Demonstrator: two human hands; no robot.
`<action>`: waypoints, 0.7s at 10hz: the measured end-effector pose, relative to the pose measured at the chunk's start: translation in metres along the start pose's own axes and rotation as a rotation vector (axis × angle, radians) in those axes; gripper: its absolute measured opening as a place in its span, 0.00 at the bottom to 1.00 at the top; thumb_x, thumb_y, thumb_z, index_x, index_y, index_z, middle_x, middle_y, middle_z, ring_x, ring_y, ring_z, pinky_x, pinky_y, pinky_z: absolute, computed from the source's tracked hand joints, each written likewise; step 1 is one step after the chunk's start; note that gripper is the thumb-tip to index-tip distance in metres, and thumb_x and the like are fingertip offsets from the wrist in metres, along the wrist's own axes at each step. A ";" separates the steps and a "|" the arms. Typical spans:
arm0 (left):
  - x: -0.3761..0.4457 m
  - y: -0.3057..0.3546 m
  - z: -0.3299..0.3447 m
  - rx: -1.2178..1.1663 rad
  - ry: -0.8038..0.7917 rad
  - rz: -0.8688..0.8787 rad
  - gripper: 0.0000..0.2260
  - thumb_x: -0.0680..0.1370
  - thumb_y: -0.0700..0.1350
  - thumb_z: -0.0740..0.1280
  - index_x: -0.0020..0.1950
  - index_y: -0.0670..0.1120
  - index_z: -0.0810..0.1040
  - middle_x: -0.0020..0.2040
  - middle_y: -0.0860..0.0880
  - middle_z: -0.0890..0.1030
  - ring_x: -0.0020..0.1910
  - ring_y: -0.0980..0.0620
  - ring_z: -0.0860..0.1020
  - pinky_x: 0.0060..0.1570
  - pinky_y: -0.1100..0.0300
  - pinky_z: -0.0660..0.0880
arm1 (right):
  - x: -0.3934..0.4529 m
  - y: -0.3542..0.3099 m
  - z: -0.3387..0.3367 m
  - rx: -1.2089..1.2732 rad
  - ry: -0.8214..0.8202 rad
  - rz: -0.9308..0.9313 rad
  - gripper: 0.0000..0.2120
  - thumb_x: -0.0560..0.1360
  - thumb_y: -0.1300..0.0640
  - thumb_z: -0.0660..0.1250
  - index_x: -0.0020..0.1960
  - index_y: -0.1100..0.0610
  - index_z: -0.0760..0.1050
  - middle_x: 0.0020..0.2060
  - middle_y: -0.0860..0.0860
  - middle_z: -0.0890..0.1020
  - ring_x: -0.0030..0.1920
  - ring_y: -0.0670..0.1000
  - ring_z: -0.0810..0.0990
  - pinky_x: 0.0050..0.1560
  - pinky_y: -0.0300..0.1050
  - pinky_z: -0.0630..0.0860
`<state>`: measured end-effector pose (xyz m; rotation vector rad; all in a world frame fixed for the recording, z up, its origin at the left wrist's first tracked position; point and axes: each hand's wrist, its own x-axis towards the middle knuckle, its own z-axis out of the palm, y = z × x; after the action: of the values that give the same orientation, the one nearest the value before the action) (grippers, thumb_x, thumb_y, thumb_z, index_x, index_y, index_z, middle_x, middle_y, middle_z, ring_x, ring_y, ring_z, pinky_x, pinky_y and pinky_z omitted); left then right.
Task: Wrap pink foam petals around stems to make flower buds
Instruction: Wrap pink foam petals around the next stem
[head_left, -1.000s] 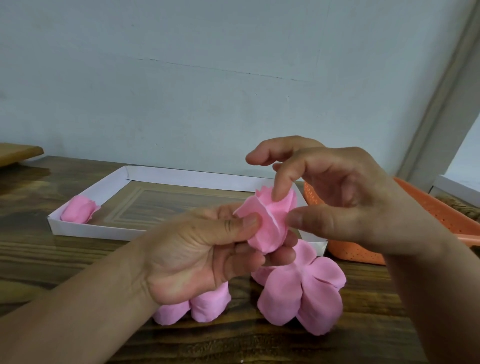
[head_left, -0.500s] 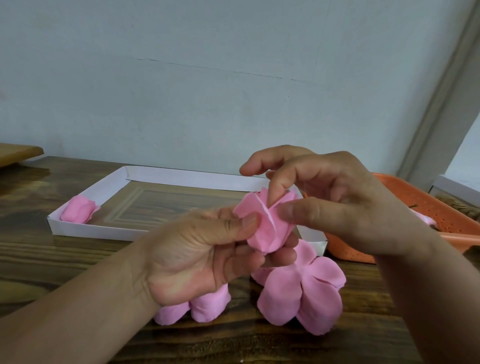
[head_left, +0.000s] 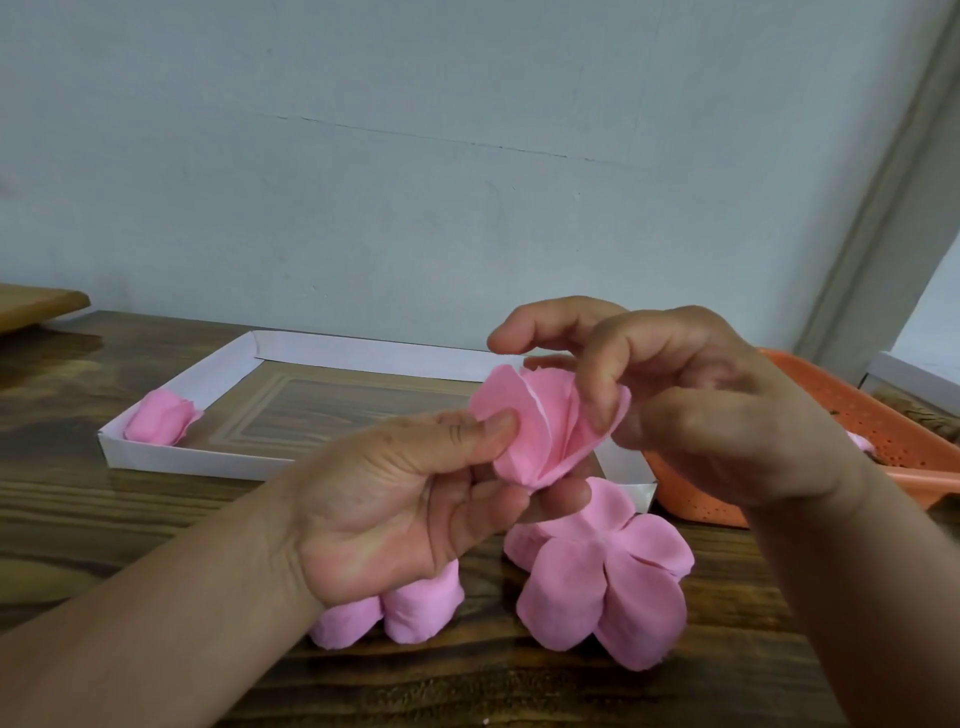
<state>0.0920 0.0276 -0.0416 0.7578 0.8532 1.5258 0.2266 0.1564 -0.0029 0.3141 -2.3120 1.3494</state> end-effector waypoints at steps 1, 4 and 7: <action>-0.001 0.003 0.003 -0.042 -0.007 -0.034 0.09 0.66 0.43 0.72 0.40 0.37 0.83 0.34 0.43 0.83 0.32 0.49 0.83 0.23 0.65 0.76 | 0.001 -0.005 -0.001 -0.165 -0.090 0.038 0.11 0.63 0.67 0.67 0.44 0.59 0.75 0.61 0.56 0.75 0.60 0.52 0.76 0.60 0.48 0.70; -0.001 0.000 0.001 0.034 0.051 -0.068 0.18 0.59 0.42 0.67 0.46 0.37 0.76 0.33 0.42 0.80 0.29 0.48 0.80 0.21 0.64 0.74 | -0.001 -0.016 -0.001 -0.443 -0.134 0.045 0.13 0.62 0.73 0.68 0.41 0.58 0.76 0.60 0.51 0.74 0.67 0.51 0.70 0.67 0.51 0.66; -0.003 0.001 0.000 0.074 -0.010 -0.068 0.08 0.60 0.41 0.67 0.34 0.39 0.84 0.33 0.42 0.82 0.30 0.48 0.82 0.23 0.64 0.75 | 0.000 -0.020 0.006 -0.513 -0.087 0.064 0.08 0.69 0.54 0.70 0.44 0.59 0.81 0.60 0.50 0.75 0.67 0.48 0.69 0.62 0.45 0.68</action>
<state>0.0922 0.0247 -0.0411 0.7819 0.9235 1.4359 0.2326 0.1409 0.0097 0.1357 -2.6544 0.7341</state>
